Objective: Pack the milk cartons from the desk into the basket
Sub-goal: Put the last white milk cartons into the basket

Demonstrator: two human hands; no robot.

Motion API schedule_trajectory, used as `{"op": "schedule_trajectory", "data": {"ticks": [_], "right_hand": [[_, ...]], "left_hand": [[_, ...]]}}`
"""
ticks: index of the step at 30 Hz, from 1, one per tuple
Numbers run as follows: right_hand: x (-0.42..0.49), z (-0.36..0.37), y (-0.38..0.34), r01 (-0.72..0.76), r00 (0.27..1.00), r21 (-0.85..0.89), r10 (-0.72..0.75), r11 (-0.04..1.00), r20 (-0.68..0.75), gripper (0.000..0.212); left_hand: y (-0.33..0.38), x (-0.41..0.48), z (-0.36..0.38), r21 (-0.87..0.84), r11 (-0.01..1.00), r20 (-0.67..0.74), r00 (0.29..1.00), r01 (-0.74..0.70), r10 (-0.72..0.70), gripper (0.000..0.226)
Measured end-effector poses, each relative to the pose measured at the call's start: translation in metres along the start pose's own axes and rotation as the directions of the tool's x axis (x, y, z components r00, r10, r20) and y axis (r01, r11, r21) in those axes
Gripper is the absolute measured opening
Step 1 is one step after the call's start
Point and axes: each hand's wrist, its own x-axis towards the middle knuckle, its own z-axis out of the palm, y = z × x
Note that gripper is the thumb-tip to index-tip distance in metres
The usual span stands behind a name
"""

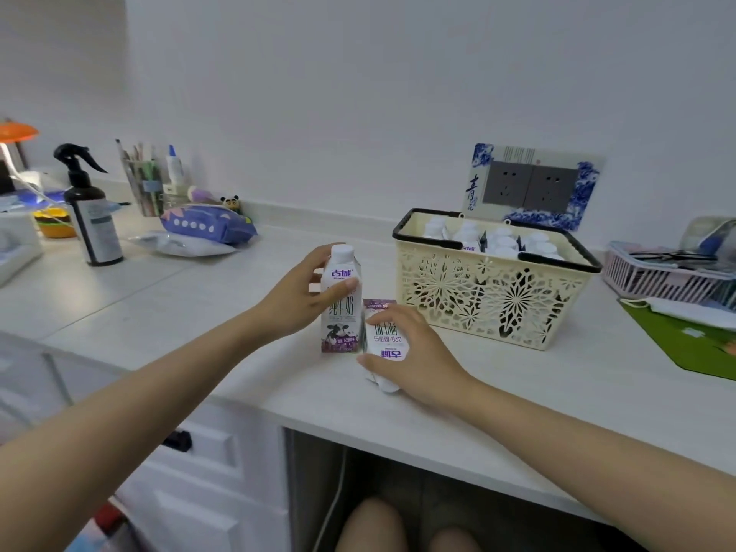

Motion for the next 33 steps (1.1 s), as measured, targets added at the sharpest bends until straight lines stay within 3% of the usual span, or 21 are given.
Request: {"op": "schedule_trajectory", "data": {"ticks": [3, 5, 8, 11, 14, 17, 24, 29, 33], "right_hand": [[-0.003, -0.006, -0.003, -0.086, 0.995, 0.071, 0.09, 0.994, -0.049, 0.04], [-0.004, -0.019, -0.006, -0.148, 0.983, 0.184, 0.165, 0.972, -0.084, 0.033], [0.0, -0.049, -0.013, -0.228, 0.951, 0.347, 0.284, 0.909, -0.119, 0.02], [0.001, -0.081, -0.019, -0.285, 0.929, 0.49, 0.363, 0.824, -0.07, 0.012], [0.003, -0.11, -0.024, -0.272, 0.945, 0.477, 0.326, 0.836, -0.032, 0.009], [0.006, -0.138, -0.033, -0.219, 0.963, 0.511, 0.268, 0.831, -0.025, 0.007], [0.019, -0.176, -0.051, -0.096, 0.98, 0.411, 0.159, 0.906, -0.122, 0.007], [0.043, -0.196, -0.065, 0.06, 0.96, 0.311, 0.031, 0.948, -0.278, 0.022], [0.063, -0.213, -0.066, 0.166, 0.959, 0.283, -0.089, 0.945, -0.268, 0.02]], "left_hand": [[0.003, -0.002, 0.001, 0.073, 0.997, -0.035, 0.999, 0.0, 0.003, 0.077], [0.008, -0.005, 0.0, 0.213, 0.973, -0.038, 0.995, -0.084, 0.095, 0.089], [0.024, -0.006, 0.002, 0.418, 0.867, 0.055, 0.96, -0.273, 0.275, 0.091], [0.043, -0.002, 0.012, 0.493, 0.782, 0.169, 0.924, -0.381, 0.343, 0.084], [0.061, 0.005, 0.023, 0.481, 0.788, 0.231, 0.922, -0.385, 0.31, 0.075], [0.084, 0.011, 0.029, 0.391, 0.876, 0.307, 0.937, -0.282, 0.165, 0.064], [0.128, 0.034, 0.04, 0.384, 0.86, 0.259, 0.933, -0.336, 0.249, 0.044], [0.15, 0.069, 0.034, 0.372, 0.849, 0.206, 0.925, -0.374, 0.318, 0.04], [0.149, 0.105, 0.024, 0.18, 0.909, 0.226, 0.915, -0.375, 0.333, 0.033]]}}
